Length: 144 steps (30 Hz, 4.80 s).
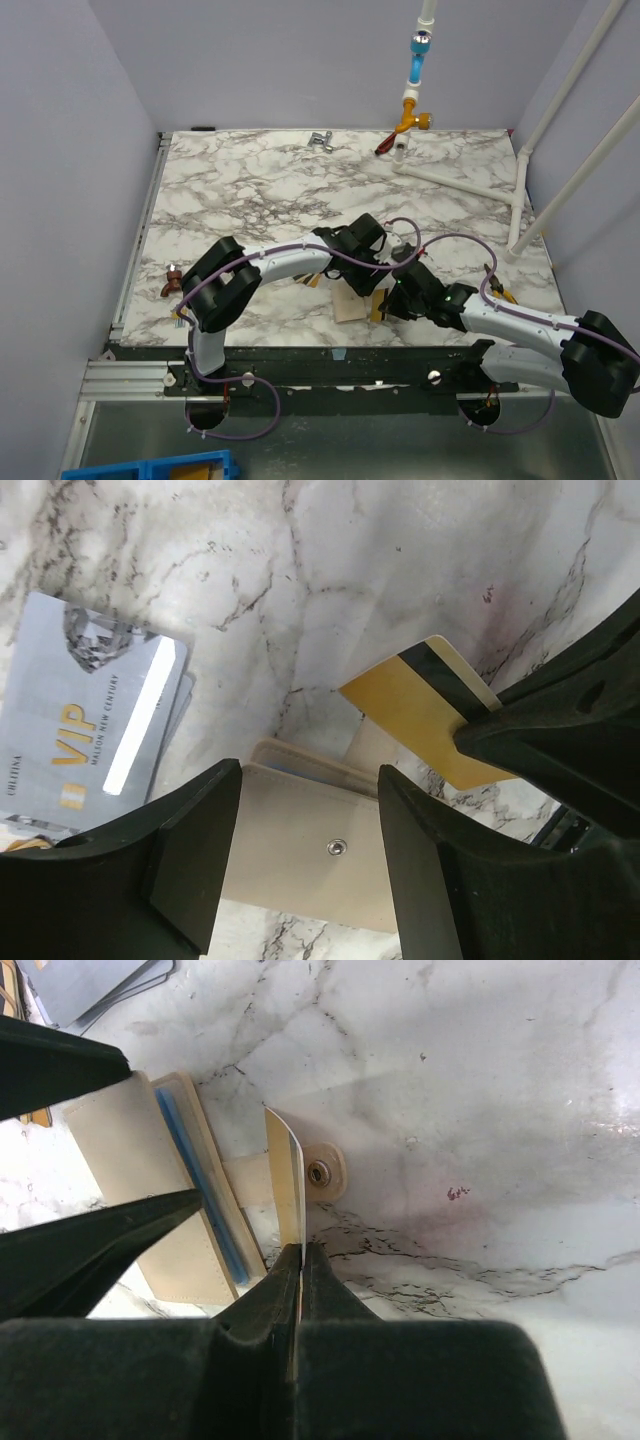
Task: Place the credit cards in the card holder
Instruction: Pick up the credit card from the center of the board, then open the card holder at the center of the board.
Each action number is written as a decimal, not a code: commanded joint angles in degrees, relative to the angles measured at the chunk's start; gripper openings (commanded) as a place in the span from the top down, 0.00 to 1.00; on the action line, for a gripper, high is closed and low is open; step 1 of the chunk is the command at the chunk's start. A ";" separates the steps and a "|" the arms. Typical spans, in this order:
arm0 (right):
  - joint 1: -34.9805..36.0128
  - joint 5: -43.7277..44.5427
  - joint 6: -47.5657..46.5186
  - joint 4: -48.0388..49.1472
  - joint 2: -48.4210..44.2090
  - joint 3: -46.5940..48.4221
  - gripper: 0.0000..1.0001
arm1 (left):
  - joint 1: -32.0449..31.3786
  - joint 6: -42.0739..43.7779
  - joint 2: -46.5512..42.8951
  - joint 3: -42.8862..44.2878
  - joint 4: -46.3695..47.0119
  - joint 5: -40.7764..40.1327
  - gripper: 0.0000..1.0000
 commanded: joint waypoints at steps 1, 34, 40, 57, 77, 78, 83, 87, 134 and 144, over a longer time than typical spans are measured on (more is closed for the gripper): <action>-0.28 2.39 -0.05 -5.55 1.84 -3.06 0.99 | -0.87 3.47 0.51 3.71 -3.25 -3.55 0.42; -0.36 2.64 0.97 -4.56 -0.22 -5.52 0.99 | -4.07 13.38 -11.72 -0.71 -16.09 -13.36 0.44; -0.35 2.95 1.47 -4.93 -0.46 -5.35 0.99 | -1.86 14.29 -13.92 -5.18 -15.01 -10.61 0.46; -0.35 3.13 2.68 -5.19 -1.42 -6.08 0.99 | -2.90 1.77 -0.01 7.84 -10.65 -6.14 0.01; -0.33 3.82 3.81 -5.72 -2.26 -6.58 0.99 | -4.67 12.75 -6.06 -0.76 -8.15 -21.65 0.02; -0.31 3.83 3.85 -5.79 -2.32 -6.67 0.99 | -4.67 12.78 -6.87 -0.94 -8.47 -21.59 0.01; -0.34 3.83 3.88 -5.92 -2.16 -6.54 0.99 | -4.58 13.80 -9.97 -1.68 -10.23 -21.42 0.02; -0.36 3.92 3.93 -6.16 -2.49 -6.55 0.99 | -4.03 15.06 -11.20 -4.04 -10.71 -22.23 0.01; -0.30 1.80 -2.86 -1.98 -8.04 -5.10 0.99 | 16.66 6.61 -8.68 -8.28 -17.45 22.09 0.93; -0.29 -7.29 -14.13 6.21 -10.53 -0.48 0.99 | 17.19 5.67 -9.09 -7.88 -17.79 22.38 0.93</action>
